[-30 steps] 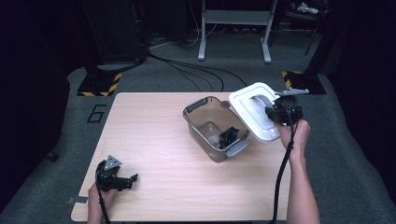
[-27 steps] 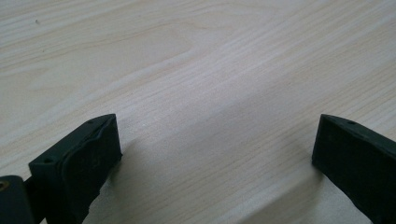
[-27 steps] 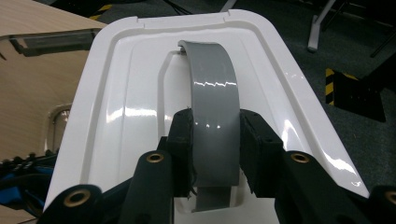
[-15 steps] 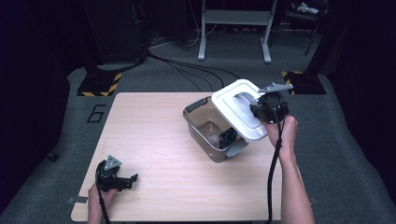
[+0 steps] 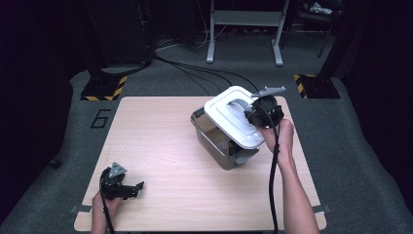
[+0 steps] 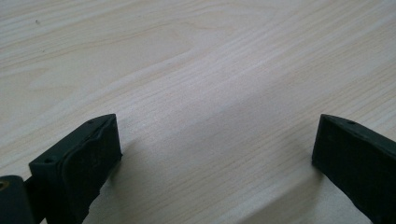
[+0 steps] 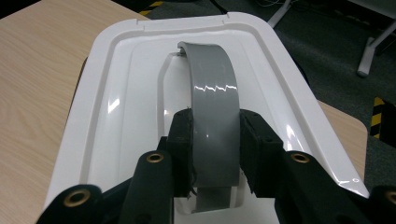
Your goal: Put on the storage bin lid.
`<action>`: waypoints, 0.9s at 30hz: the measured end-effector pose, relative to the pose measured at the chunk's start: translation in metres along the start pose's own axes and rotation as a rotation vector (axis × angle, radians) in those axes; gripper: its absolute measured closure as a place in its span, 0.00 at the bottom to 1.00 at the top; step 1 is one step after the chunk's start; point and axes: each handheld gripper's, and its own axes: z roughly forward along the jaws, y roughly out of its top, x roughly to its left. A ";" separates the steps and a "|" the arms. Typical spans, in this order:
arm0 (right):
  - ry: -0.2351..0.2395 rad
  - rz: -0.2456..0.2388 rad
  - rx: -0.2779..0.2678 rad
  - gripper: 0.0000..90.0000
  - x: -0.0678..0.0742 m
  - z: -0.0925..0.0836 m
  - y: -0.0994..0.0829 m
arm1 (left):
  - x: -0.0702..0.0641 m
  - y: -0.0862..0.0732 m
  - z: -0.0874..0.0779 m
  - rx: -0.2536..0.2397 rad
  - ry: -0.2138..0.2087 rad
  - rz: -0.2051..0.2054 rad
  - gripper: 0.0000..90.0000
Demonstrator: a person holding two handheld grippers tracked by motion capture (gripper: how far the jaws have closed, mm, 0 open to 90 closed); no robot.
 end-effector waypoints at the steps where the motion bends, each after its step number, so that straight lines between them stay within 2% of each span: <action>1: 0.002 -0.001 0.003 0.75 0.002 0.001 0.001 | 0.000 0.000 0.000 0.000 0.000 0.000 0.01; 15: 0.034 -0.012 0.034 0.74 0.017 0.020 0.004 | 0.000 0.000 0.000 0.000 0.000 -0.003 0.01; 19: 0.042 -0.030 0.038 0.74 0.020 0.028 0.006 | 0.000 0.000 0.000 0.002 -0.001 -0.004 0.01; 27: 0.053 0.015 0.072 0.74 0.026 0.044 0.006 | 0.000 0.000 0.000 -0.001 -0.001 -0.003 0.01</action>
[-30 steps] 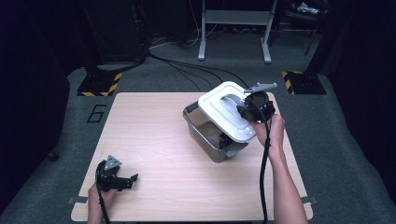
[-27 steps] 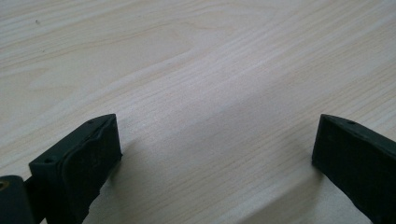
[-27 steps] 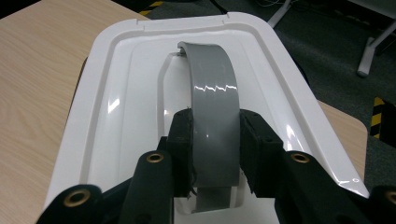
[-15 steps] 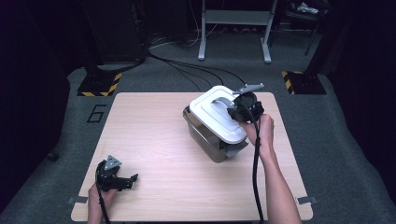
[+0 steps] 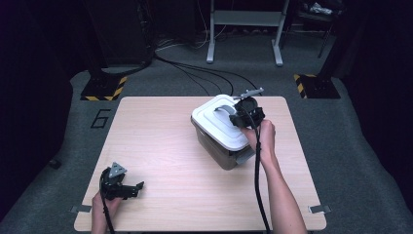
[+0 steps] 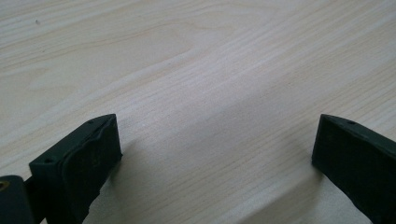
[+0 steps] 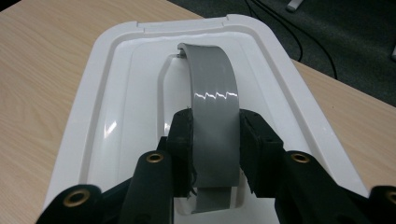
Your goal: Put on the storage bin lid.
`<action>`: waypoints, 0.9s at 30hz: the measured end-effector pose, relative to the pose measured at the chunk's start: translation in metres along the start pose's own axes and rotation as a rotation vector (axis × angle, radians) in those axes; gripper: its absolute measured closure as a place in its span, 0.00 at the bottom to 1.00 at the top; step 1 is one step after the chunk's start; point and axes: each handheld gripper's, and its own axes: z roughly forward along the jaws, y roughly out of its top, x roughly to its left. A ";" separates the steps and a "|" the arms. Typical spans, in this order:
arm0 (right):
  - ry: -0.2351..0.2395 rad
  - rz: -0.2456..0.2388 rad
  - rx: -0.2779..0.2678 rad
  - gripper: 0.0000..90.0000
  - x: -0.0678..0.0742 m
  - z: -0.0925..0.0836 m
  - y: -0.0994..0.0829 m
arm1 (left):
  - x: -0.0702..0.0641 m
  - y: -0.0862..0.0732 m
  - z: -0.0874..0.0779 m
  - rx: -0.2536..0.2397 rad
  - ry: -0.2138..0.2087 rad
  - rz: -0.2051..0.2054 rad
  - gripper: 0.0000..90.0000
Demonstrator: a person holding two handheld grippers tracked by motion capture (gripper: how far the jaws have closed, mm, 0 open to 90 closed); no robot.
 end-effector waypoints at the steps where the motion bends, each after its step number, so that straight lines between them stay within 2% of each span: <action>1: 0.002 0.008 0.003 0.74 0.001 0.002 0.000 | 0.000 0.000 0.000 0.000 0.000 0.000 0.01; 11: 0.004 0.020 0.051 0.74 0.006 0.011 0.000 | 0.000 0.000 0.000 0.000 0.000 0.000 0.01; 17: 0.016 0.011 0.055 0.71 0.007 0.015 0.000 | 0.000 0.000 0.000 0.000 0.000 0.000 0.01; 20: 0.021 0.013 0.049 0.64 0.008 0.012 0.000 | 0.000 0.000 0.000 0.000 0.000 -0.001 0.01; 23: 0.015 0.012 0.042 0.51 0.008 0.008 0.000 | 0.000 0.000 0.000 0.001 0.000 0.003 0.01; 27: 0.033 0.015 0.023 0.35 0.006 0.002 -0.003 | 0.000 0.000 0.000 -0.001 0.001 0.005 0.01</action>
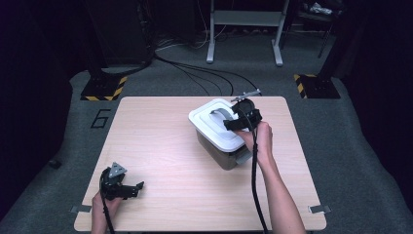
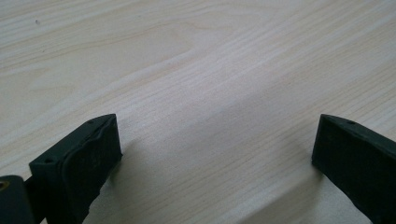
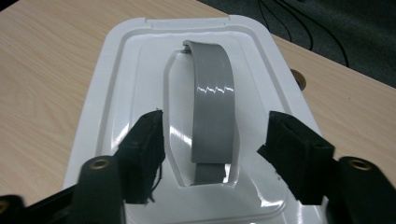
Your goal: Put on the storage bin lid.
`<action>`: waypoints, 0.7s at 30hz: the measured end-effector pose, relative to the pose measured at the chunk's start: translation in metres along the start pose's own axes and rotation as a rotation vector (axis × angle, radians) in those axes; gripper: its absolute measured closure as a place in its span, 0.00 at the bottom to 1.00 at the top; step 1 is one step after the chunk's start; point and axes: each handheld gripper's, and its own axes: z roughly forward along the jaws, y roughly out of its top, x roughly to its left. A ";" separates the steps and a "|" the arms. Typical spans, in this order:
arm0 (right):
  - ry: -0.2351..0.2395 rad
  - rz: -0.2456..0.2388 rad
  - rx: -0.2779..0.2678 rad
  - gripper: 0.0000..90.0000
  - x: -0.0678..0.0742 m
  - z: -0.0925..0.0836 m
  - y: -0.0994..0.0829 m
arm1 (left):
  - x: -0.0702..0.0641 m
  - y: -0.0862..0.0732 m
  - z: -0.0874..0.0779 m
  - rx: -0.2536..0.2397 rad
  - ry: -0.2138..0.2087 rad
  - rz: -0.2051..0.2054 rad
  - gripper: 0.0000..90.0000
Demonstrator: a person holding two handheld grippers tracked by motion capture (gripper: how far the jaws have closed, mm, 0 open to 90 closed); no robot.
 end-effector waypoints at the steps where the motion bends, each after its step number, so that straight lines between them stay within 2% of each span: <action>1: 0.004 0.002 -0.009 0.29 -0.001 -0.002 -0.001 | 0.000 0.000 0.000 0.000 0.000 0.000 0.01; 5: 0.014 0.006 -0.027 0.16 -0.002 -0.007 -0.007 | 0.000 0.000 0.000 0.002 -0.001 -0.002 0.01; 13: 0.025 0.003 -0.047 0.08 -0.002 -0.020 -0.022 | 0.000 0.000 0.000 -0.001 0.001 0.001 0.02; 21: 0.004 0.001 -0.053 0.00 0.001 -0.033 -0.044 | 0.000 0.000 0.000 0.000 0.003 0.003 0.01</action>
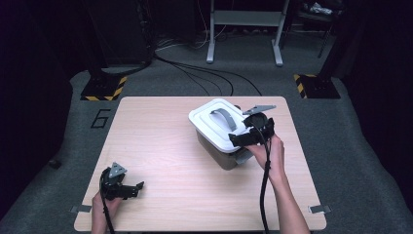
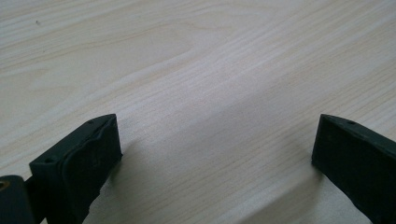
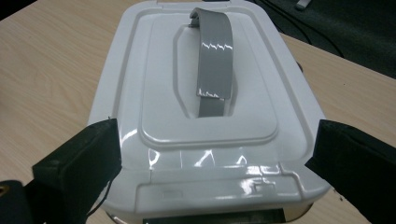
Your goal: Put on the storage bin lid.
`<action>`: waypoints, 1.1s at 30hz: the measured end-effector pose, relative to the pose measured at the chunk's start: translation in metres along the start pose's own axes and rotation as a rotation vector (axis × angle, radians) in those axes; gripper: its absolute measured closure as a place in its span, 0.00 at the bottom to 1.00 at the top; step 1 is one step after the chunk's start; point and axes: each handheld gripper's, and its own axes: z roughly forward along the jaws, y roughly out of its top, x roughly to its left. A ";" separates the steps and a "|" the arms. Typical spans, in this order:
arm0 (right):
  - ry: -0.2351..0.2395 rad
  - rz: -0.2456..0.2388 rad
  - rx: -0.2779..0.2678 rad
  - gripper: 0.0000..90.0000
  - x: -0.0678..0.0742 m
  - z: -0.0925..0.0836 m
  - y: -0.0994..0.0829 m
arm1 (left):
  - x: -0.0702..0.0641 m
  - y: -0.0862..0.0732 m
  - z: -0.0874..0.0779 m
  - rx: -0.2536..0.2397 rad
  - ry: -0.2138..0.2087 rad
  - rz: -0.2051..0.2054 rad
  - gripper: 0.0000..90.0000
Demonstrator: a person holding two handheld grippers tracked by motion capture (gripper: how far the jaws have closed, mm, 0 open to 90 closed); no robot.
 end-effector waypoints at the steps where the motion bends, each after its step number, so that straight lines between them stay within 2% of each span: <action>1: -0.005 -0.004 -0.002 0.00 0.000 -0.002 -0.003 | 0.000 0.000 0.000 0.000 0.000 0.000 0.01; 9: -0.014 0.009 -0.005 0.00 0.001 -0.012 -0.035 | 0.000 0.000 0.000 -0.003 0.001 0.001 0.01; 18: -0.038 0.033 0.002 0.00 -0.001 -0.013 -0.087 | 0.000 0.000 0.000 -0.002 0.001 0.000 0.01; 26: -0.033 0.085 0.039 0.00 -0.009 0.004 -0.136 | 0.000 0.000 0.000 -0.001 0.000 0.000 0.01; 27: -0.035 0.104 0.046 0.01 -0.009 0.007 -0.142 | 0.000 0.000 0.000 0.001 -0.003 -0.004 0.01; 33: -0.038 0.135 0.075 0.02 -0.009 0.024 -0.176 | 0.000 0.000 0.000 0.001 -0.003 -0.004 0.01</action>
